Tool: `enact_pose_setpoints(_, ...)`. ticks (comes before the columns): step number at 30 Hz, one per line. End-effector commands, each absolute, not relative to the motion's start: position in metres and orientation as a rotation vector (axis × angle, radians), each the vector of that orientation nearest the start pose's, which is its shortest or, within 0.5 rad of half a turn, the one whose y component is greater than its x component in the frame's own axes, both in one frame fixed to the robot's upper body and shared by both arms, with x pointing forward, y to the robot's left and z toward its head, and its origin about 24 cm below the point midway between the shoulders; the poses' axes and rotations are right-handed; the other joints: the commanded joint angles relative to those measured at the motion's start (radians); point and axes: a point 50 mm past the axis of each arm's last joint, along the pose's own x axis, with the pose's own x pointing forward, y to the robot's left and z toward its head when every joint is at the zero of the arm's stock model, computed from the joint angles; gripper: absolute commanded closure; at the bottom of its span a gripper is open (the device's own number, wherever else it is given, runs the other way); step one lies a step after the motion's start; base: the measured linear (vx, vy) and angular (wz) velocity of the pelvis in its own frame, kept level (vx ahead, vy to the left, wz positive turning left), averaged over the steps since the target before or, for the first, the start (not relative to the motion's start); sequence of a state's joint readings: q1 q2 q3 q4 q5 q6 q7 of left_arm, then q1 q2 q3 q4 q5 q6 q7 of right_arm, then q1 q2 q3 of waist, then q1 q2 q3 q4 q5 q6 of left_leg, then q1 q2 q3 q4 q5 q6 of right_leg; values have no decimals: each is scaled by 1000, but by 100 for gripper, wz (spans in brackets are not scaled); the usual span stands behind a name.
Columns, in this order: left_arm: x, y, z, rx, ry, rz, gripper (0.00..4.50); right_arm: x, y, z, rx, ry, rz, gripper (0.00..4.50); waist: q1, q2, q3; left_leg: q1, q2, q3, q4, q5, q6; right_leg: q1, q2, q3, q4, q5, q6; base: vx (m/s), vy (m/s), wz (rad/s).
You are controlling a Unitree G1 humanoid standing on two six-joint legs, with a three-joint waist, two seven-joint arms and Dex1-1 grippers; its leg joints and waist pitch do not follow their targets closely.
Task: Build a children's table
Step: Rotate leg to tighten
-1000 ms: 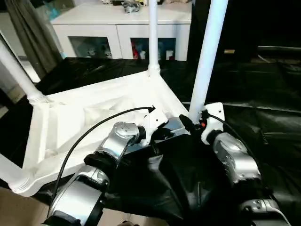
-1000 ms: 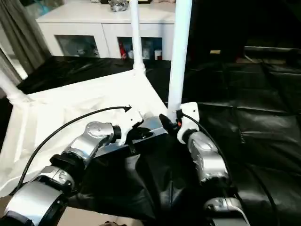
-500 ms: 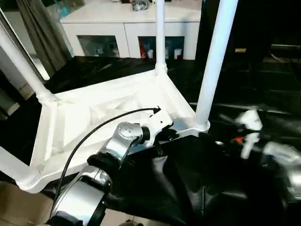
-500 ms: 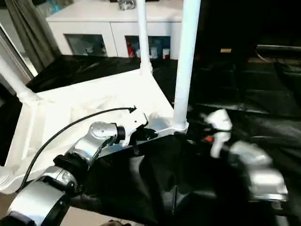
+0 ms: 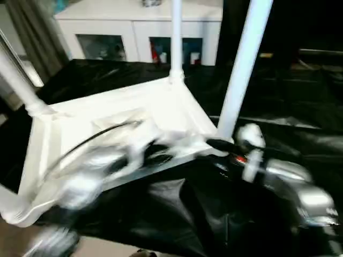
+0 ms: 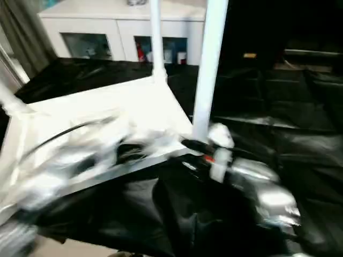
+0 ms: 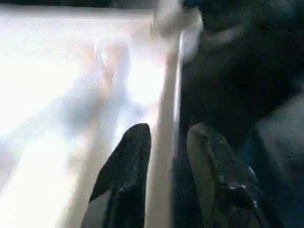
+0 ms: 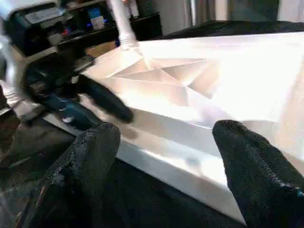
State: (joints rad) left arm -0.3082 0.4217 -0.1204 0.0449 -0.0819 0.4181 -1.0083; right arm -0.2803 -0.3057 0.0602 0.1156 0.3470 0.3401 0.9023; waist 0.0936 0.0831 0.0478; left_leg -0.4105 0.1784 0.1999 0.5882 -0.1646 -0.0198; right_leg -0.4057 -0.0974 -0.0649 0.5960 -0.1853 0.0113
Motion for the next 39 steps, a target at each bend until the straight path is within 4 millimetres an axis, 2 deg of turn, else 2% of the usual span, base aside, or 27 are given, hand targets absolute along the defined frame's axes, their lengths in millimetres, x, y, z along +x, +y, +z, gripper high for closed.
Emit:
enact_pose_setpoints(1, 273, 165, 87, 259, 359, -1050, 266, 285, -135, 67, 87, 180, 987, 87, 0, -12, -62, 41, 60, -29, -82, -256, 32, 24, -49, 38, -64, -257, -218, 0, 0, 0)
enact_pose_setpoints(2, 255, 184, 92, 238, 409, -1019, 255, 290, -126, 65, 105, 173, 955, 87, 0, -17, -56, 38, 59, -31, -87, -287, 15, 23, -50, 39, -64, -280, -211, 0, 0, 0)
enact_pose_setpoints(3, 254, 185, 93, 237, 412, -1017, 243, 290, -125, 65, 106, 173, 953, 87, -1, -15, -58, 38, 59, -33, -89, -295, 3, 25, -52, 39, -60, -282, -210, 0, 0, 0)
enact_pose_setpoints(4, 244, 193, 95, 234, 440, -1011, 243, 293, -119, 64, 116, 162, 938, 87, -2, -11, -54, 46, 57, -30, -92, -332, -12, 16, -45, 40, -68, -314, -198, 0, 0, 0)
enact_pose_setpoints(5, 233, 200, 98, 227, 471, -1004, 233, 297, -112, 63, 132, 157, 921, 87, -9, -12, -51, 43, 56, -34, -97, -365, -34, 17, -49, 43, -66, -321, -199, 0, 0, 0)
enact_pose_setpoints(6, 225, 204, 100, 223, 493, -995, 222, 302, -106, 63, 140, 150, 893, 87, -12, -14, -47, 39, 54, -35, -102, -383, -39, 20, -44, 41, -69, -344, -186, 0, 0, 0)
enact_pose_setpoints(7, 219, 206, 101, 220, 507, -984, 213, 306, -101, 62, 146, 142, 871, 87, -14, -12, -49, 48, 56, -36, -101, -418, -62, 12, -48, 45, -69, -355, -186, 0, 0, 0)
enact_pose_setpoints(8, 214, 208, 102, 218, 519, -958, 213, 311, -95, 63, 166, 136, 839, 87, -15, -23, -45, 47, 54, -34, -102, -429, -63, 11, -47, 47, -72, -368, -183, 0, 0, 0)
enact_pose_setpoints(9, 214, 208, 102, 218, 519, -958, 196, 311, -95, 63, 166, 136, 839, 87, -12, -18, -44, 49, 53, -37, -103, -432, -68, 14, -48, 50, -75, -383, -174, 0, 0, 0)
enact_pose_setpoints(10, 210, 208, 102, 217, 529, -937, 196, 315, -91, 63, 182, 132, 808, 87, -7, -14, -45, 62, 53, -31, -99, -442, -77, 0, -46, 55, -77, -372, -171, 0, 0, 0)
enact_pose_setpoints(11, 207, 209, 102, 212, 539, -917, 182, 320, -87, 63, 196, 124, 765, 87, -8, -18, -42, 57, 52, -35, -103, -440, -82, 6, -44, 56, -77, -361, -168, 0, 0, 0)
enact_pose_setpoints(13, 198, 208, 101, 192, 554, -883, 174, 329, -81, 60, 235, 127, 664, 87, -12, -18, -43, 50, 52, -38, -106, -436, -89, 12, -47, 56, -72, -350, -171, 0, 0, 0)
enact_pose_setpoints(17, 187, 210, 97, 175, 595, -826, 136, 340, -78, 59, 277, 122, 543, 87, -13, -16, -44, 56, 48, -34, -102, -447, -89, 7, -40, 59, -73, -335, -164, 0, 0, 0)
enact_pose_setpoints(18, 179, 217, 88, 206, 659, -754, 136, 347, -80, 59, 310, 120, 453, 87, -14, -18, -46, 51, 46, -36, -102, -433, -85, 13, -38, 58, -71, -323, -157, 0, 0, 0)
enact_pose_setpoints(19, 177, 219, 86, 219, 679, -725, 113, 349, -81, 59, 318, 119, 420, 87, -18, -18, -48, 48, 47, -36, -103, -423, -83, 14, -40, 58, -69, -306, -158, 0, 0, 0)
enact_pose_setpoints(23, 175, 225, 80, 243, 709, -660, 81, 354, -86, 58, 343, 116, 354, 87, -13, -15, -50, 58, 45, -31, -97, -414, -76, 9, -31, 58, -70, -268, -150, 0, 0, 0)
enact_pose_setpoints(24, 172, 230, 73, 264, 734, -604, 67, 360, -100, 57, 386, 113, 244, 87, -12, -16, -52, 56, 45, -32, -97, -409, -76, 11, -32, 58, -68, -258, -151, 0, 0, 0)
enact_pose_setpoints(25, 172, 230, 73, 264, 734, -604, 60, 360, -100, 57, 386, 113, 244, 87, -15, -14, -54, 52, 44, -34, -97, -406, -78, 16, -33, 55, -64, -248, -154, 0, 0, 0)
enact_pose_setpoints(26, 171, 232, 70, 272, 744, -581, 48, 364, -108, 57, 406, 112, 182, 87, -10, -12, -56, 58, 44, -31, -95, -403, -76, 12, -32, 56, -66, -241, -151, 0, 0, 0)
enact_pose_setpoints(28, 171, 234, 67, 277, 747, -555, 36, 367, -118, 57, 412, 105, 125, 87, -13, -12, -55, 56, 43, -32, -94, -415, -79, 13, -31, 54, -64, -244, -150, 0, 0, 0)
enact_pose_setpoints(30, 174, 237, 61, 299, 714, -481, 15, 371, -141, 57, 410, 96, 2, 87, -9, -11, -55, 62, 42, -30, -92, -433, -80, 8, -29, 55, -68, -250, -149, 0, 0, 0)
enact_pose_setpoints(31, 174, 237, 61, 299, 714, -481, 11, 371, -141, 57, 410, 96, 2, 87, -7, -11, -54, 65, 43, -28, -91, -450, -83, 6, -30, 56, -71, -258, -149, 0, 0, 0)
enact_pose_setpoints(32, 176, 238, 59, 314, 696, -460, 5, 373, -151, 57, 397, 92, -48, 87, -3, -12, -54, 68, 42, -27, -89, -464, -84, 2, -30, 56, -73, -277, -146, 0, 0, 0)
enact_pose_setpoints(34, 180, 239, 58, 332, 666, -436, 5, 376, -169, 61, 393, 74, -110, 87, -3, -13, -55, 68, 42, -28, -88, -469, -83, 5, -32, 55, -74, -288, -145, 0, 0, 0)
enact_pose_setpoints(36, 183, 238, 59, 343, 638, -429, 5, 378, -182, 66, 383, 55, -141, 87, 10, -13, -55, 73, 42, -26, -85, -470, -82, 2, -29, 56, -76, -295, -137, 0, 0, 0)
enact_pose_setpoints(38, 187, 236, 60, 346, 598, -425, 5, 381, -198, 73, 368, 29, -174, 87, 11, -16, -55, 67, 42, -28, -86, -467, -81, 7, -29, 55, -73, -293, -136, 0, 0, 0)
enact_pose_setpoints(39, 187, 236, 60, 346, 598, -425, 5, 381, -198, 73, 368, 29, -174, 87, 11, -16, -57, 60, 42, -30, -87, -451, -77, 12, -31, 54, -69, -278, -137, 0, 0, 0)
